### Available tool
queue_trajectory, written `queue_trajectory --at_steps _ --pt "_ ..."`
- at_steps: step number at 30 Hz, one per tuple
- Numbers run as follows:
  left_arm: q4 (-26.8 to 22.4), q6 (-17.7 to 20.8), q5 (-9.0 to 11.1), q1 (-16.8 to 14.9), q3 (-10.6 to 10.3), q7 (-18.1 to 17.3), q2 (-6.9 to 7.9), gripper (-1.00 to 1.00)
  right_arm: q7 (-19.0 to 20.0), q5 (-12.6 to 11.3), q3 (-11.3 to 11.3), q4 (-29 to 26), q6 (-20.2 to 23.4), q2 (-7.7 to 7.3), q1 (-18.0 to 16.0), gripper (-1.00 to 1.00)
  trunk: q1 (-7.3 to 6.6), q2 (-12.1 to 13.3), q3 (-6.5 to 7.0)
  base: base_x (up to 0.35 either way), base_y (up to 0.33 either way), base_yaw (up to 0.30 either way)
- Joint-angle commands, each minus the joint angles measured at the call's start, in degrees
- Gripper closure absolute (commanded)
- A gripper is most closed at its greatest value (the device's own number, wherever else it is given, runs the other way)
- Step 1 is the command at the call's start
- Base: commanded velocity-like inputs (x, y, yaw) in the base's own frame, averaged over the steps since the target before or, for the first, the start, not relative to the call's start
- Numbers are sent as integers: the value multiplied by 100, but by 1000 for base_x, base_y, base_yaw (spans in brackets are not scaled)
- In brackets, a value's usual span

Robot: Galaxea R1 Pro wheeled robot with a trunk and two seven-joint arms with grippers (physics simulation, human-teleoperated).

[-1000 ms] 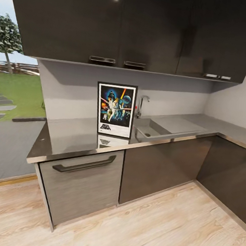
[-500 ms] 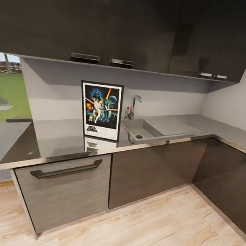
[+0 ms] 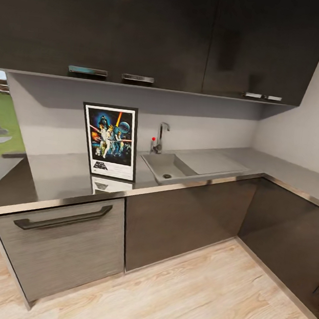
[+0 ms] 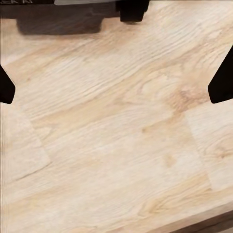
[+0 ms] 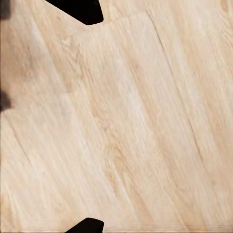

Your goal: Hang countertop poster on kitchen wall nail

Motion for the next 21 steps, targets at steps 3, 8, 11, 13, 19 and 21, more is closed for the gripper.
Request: queue_trajectory --at_steps 3,8,11,13,19,21 --pt "4 -6 -5 2 0 4 -1 -100 -4 1 0 4 -19 0 -3 -100 0 -3 -5 1 -325 0" --pt "11 -5 -3 2 0 8 -2 -100 -4 1 1 3 -19 0 -3 -100 0 -3 -5 33 -334 0" --pt "13 -5 -3 2 0 9 -2 -100 -4 1 4 3 -19 0 -3 -100 0 -3 -5 102 -340 2" --pt "13 -5 -2 2 0 9 -2 -100 -4 1 3 4 -19 0 -3 -100 0 -3 -5 131 -341 41" --pt "13 -5 -3 2 0 7 -2 -100 -4 1 6 3 -19 0 -3 -100 0 -3 -5 140 -340 145" --pt "13 -5 -4 2 0 8 -2 -100 -4 1 7 3 -19 0 -3 -100 0 -3 -5 143 -340 236"
